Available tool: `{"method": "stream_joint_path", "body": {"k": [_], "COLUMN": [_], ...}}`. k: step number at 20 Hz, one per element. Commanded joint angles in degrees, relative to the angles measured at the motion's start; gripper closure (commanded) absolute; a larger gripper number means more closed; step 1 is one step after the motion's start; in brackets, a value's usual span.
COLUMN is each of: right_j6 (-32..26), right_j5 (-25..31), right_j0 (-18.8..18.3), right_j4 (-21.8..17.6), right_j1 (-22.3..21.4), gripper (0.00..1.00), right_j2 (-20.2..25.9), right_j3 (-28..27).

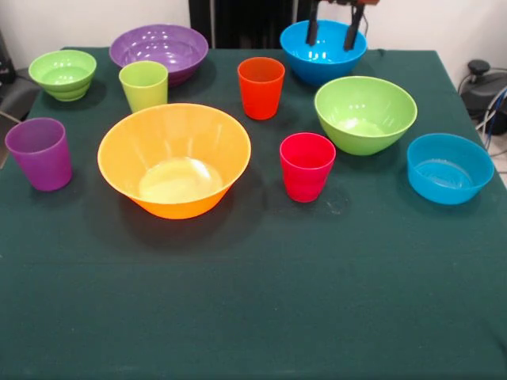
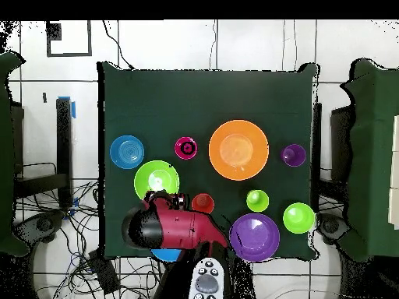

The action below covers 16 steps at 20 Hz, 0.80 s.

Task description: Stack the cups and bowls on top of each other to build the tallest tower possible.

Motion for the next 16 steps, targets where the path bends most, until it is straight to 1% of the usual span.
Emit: {"method": "stream_joint_path", "body": {"k": [1, 3, 8, 16], "right_j6": [8.5, 8.7, 9.3, 9.6], "right_j5": [-3.0, -3.6, -3.2, -2.5], "right_j0": [0.0, -0.7, -1.6, -3.9], "right_j4": [-0.1, 0.3, 1.2, 2.2], "right_j1": [6.0, 6.9, 7.2, 7.8], "gripper": [0.00, 0.00, 0.00, 0.00], "right_j2": [1.5, 2.0, 2.1, 4.5], "right_j3": [-4.4, -4.7, -5.5, -6.0]}}
